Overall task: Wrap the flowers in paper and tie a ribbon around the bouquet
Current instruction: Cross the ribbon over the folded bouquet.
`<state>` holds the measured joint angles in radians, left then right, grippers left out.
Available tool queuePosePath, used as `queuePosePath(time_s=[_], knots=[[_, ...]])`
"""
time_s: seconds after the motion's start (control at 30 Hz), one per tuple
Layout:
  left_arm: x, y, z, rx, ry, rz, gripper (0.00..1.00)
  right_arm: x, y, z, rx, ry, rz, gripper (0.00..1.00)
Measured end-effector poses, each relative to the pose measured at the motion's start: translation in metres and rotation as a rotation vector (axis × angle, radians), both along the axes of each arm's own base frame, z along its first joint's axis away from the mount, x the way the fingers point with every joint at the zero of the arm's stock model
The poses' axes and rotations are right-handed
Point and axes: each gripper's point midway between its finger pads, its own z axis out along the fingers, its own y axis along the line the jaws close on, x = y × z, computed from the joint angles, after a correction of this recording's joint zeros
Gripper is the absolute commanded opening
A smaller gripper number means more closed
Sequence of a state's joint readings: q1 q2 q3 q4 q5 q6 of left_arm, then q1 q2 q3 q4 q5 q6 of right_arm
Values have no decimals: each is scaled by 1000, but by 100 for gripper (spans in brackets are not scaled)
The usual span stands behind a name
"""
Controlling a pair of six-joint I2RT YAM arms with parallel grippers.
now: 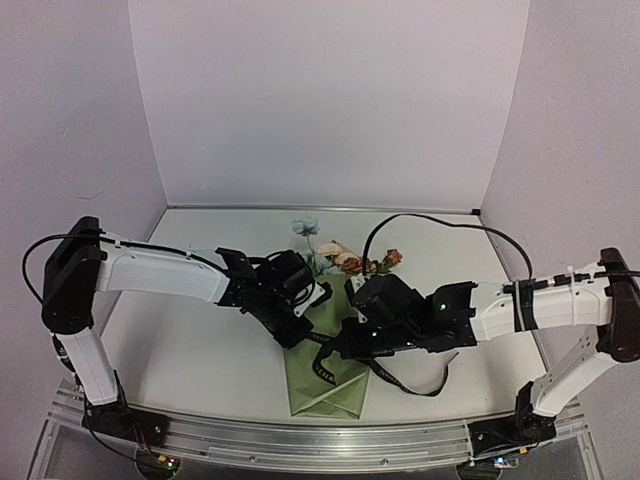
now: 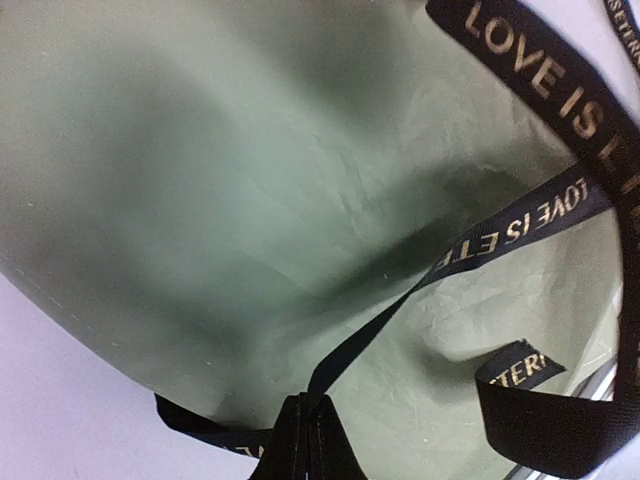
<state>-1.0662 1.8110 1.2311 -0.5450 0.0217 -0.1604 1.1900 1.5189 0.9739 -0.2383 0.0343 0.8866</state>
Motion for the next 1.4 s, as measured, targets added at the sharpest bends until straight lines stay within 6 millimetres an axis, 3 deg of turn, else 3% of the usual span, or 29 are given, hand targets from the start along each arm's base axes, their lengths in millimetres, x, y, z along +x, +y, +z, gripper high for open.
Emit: queuePosePath(time_s=[0.23,0.57,0.93,1.17,1.4], knots=[[20,10,31,-144,40,46,0,0,31,-17,19,-2,93,0],[10,9,39,-246,186,-7,0,10,50,-44,34,-10,117,0],[-6,3,49,-317,281,-74,0,83,46,-73,71,-37,-37,0],[3,9,53,-356,328,-38,0,107,52,-63,101,-142,-108,0],[2,8,53,-366,352,-35,0,124,33,-45,65,-271,-195,0]])
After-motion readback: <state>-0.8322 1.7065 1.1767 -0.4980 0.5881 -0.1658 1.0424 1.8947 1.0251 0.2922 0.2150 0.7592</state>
